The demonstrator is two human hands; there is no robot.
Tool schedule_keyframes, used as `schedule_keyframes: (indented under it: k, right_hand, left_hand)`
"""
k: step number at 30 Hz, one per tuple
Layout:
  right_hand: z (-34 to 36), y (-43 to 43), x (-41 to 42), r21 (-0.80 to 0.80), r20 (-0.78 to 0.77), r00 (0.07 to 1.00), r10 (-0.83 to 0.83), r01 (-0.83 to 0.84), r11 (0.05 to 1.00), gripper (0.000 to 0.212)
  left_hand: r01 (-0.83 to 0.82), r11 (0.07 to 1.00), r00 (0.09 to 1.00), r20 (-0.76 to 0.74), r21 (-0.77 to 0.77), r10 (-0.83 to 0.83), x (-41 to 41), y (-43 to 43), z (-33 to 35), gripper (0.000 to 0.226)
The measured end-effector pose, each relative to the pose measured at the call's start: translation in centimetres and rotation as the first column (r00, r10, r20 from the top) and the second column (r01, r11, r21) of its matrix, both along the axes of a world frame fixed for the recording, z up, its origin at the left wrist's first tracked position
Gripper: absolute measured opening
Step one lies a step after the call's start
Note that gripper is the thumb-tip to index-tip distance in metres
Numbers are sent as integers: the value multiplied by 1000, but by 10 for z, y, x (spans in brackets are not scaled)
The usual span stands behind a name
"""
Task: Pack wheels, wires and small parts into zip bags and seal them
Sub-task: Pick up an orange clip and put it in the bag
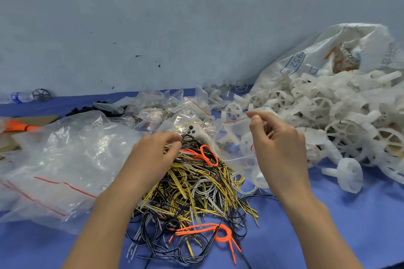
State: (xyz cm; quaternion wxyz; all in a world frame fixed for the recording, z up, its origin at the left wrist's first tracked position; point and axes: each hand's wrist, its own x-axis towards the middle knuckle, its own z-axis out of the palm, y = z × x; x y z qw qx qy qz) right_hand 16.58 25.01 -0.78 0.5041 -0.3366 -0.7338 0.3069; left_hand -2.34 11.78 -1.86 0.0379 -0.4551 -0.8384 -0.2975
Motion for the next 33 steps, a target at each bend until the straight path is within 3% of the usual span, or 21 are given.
schedule_keyframes:
  k: [3,6,11,14,17,20,22,24,26,28,30,33]
  right_hand:
    - [-1,0,0,-5,9,1000,6,-6,1000,22]
    - [-1,1,2,-3,7,1000,5,-5,1000,22]
    - [-1,6,9,9,-12,1000,-18,18,1000,22]
    - [-1,8,13,16,-18,1000,-15,16,1000,22]
    - [-2,10,17,16,-26,1000,-18,19,1000,22]
    - [-3,10,21,16,-28,999,-26,26,1000,22]
    - [-3,9,22,17,-20,999,-27,27,999,22]
    - [-3,6,22,17,-18,1000,-16,16,1000,22]
    - [-3,5,21,16,-13,1000,-5,5,1000,22]
    - [-3,4,20,13,-13,1000,1,-1,1000,22]
    - [-3,3,20,14,-24,1000,5,-5,1000,23]
    - [-3,3,20,17,-31,1000,4,-4,1000,22]
  left_hand:
    - [-44,984,967,-254,-172,-1,5,11,-4,32]
    - [17,989,916,-394,-145,-74,18,32,-9,33]
    - [59,933,892,-401,-355,-208,34,58,-33,30]
    - [38,945,892,-415,-324,-178,30,59,-35,28]
    - [104,989,966,-226,-103,-125,27,54,-20,30]
    - [58,948,993,80,313,-87,21,43,5,32]
    - [-34,814,945,284,579,-162,17,34,21,26]
    - [-170,652,762,518,739,-388,18,26,37,20]
    - [-235,580,560,596,780,-576,20,21,44,18]
    - [-203,594,470,609,779,-638,25,20,42,18]
    - [-151,643,463,628,751,-625,31,22,37,21]
    - [-50,725,595,603,687,-531,40,27,30,22]
